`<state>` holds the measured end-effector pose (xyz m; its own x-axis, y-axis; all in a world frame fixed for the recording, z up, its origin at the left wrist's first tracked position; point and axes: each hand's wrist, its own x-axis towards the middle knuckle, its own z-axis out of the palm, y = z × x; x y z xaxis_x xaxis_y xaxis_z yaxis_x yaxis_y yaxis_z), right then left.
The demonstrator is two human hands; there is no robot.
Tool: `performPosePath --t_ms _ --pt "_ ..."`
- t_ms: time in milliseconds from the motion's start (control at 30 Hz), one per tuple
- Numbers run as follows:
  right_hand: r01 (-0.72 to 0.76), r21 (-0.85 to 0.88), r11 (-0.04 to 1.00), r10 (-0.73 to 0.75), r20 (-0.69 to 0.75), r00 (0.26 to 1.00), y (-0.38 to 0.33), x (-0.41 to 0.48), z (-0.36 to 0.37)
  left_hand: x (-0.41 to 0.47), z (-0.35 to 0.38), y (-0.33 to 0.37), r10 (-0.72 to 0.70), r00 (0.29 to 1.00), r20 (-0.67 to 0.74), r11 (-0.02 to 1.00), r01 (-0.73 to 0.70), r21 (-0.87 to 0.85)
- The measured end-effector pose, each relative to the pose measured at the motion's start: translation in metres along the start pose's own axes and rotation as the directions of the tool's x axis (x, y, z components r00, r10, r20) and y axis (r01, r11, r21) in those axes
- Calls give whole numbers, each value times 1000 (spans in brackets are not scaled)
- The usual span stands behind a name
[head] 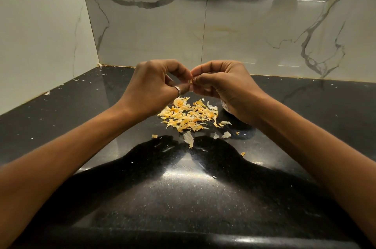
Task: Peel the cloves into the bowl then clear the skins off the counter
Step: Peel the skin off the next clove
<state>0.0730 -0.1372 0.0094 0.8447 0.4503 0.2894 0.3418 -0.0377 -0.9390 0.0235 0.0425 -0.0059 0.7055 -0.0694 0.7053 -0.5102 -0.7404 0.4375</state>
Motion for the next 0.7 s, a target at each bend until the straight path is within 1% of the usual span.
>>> performPosePath --t_ms 100,167,267,367,467,700 --pt "-18 -8 1000 18 19 1000 -1 0 -1 0 0 -1 52 999 0 998 -52 18" --pt "-45 19 999 44 31 999 -1 0 -1 0 0 -1 55 998 5 998 -55 15" --pt "-102 118 988 97 51 994 -2 0 -2 2 0 -4 39 999 13 999 -39 -13" --pt "-167 243 955 147 99 984 -6 0 -2 4 0 -7 -3 1000 5 998 3 -56" --pt "-187 313 931 156 124 980 -8 0 -3 5 0 -7 -54 999 8 991 55 -124" --pt "-176 313 933 140 135 981 -7 0 -2 5 -1 -7 -89 992 89 972 106 -211"
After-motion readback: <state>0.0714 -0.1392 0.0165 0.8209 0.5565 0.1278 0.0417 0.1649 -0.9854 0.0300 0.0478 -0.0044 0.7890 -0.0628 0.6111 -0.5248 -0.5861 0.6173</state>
